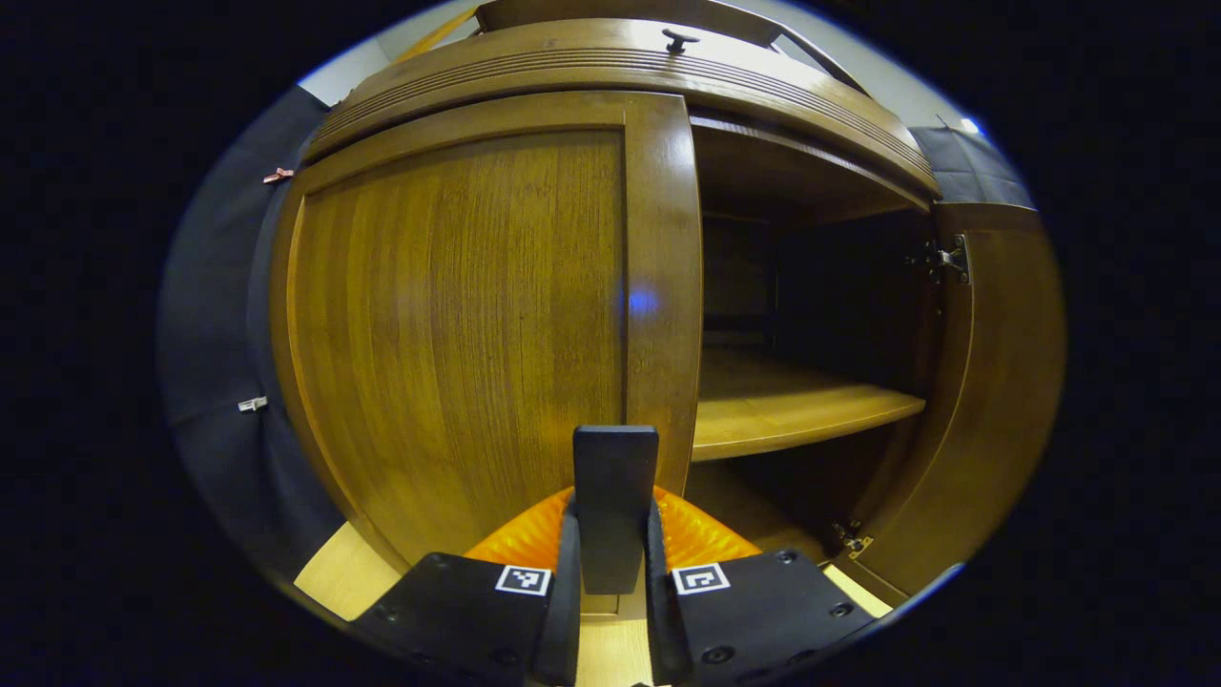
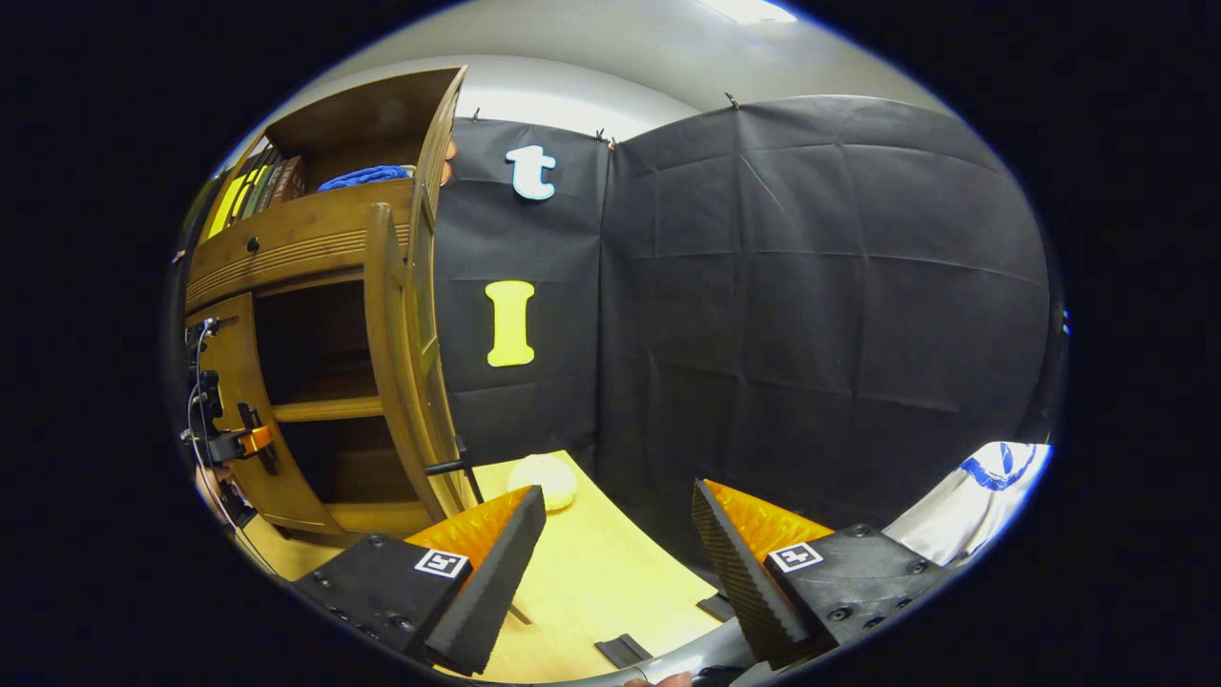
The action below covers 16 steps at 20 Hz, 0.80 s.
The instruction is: Open the right door of the double-door shoe cabinet with the right hand, and open the left door with the left hand.
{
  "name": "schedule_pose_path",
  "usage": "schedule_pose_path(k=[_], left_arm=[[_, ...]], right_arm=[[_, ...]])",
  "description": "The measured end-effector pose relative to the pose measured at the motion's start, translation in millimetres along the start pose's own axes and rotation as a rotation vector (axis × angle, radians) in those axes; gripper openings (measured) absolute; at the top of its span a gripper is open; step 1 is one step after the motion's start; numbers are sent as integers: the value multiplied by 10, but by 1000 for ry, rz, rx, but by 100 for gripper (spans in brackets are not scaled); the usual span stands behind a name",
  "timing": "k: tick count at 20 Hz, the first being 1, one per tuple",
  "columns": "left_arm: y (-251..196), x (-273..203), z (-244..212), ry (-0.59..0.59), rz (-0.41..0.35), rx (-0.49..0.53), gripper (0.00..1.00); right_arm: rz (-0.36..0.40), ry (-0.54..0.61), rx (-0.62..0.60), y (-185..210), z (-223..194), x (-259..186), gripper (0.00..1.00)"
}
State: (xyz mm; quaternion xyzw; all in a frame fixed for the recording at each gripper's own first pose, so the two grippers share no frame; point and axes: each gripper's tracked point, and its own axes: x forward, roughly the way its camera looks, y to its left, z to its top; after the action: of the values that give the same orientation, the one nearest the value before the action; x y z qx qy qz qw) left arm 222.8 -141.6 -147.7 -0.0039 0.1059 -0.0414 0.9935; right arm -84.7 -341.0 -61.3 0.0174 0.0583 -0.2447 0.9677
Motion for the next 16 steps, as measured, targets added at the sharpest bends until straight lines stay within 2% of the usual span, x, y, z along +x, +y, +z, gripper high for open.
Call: schedule_pose_path(k=[8,10,11,12,13,16], left_arm=[[205,-866,-175,1,-63,2,31],[321,-1085,-219,0,-70,-3,31],[390,-1179,-242,-3,-71,-3,30],[459,-1274,-257,-3,-70,-4,31],[532,-1388,-276,-8,-65,-10,31],[773,-1642,-354,-10,-45,-30,29]], right_arm=[[99,-88,-10,625,284,-366,100],[138,-92,-18,873,289,-420,98],[156,-89,-26,993,277,-449,92],[171,-90,-35,1108,266,-493,92],[186,-92,-44,1221,260,-533,98],[245,-93,-71,1565,218,-679,98]])
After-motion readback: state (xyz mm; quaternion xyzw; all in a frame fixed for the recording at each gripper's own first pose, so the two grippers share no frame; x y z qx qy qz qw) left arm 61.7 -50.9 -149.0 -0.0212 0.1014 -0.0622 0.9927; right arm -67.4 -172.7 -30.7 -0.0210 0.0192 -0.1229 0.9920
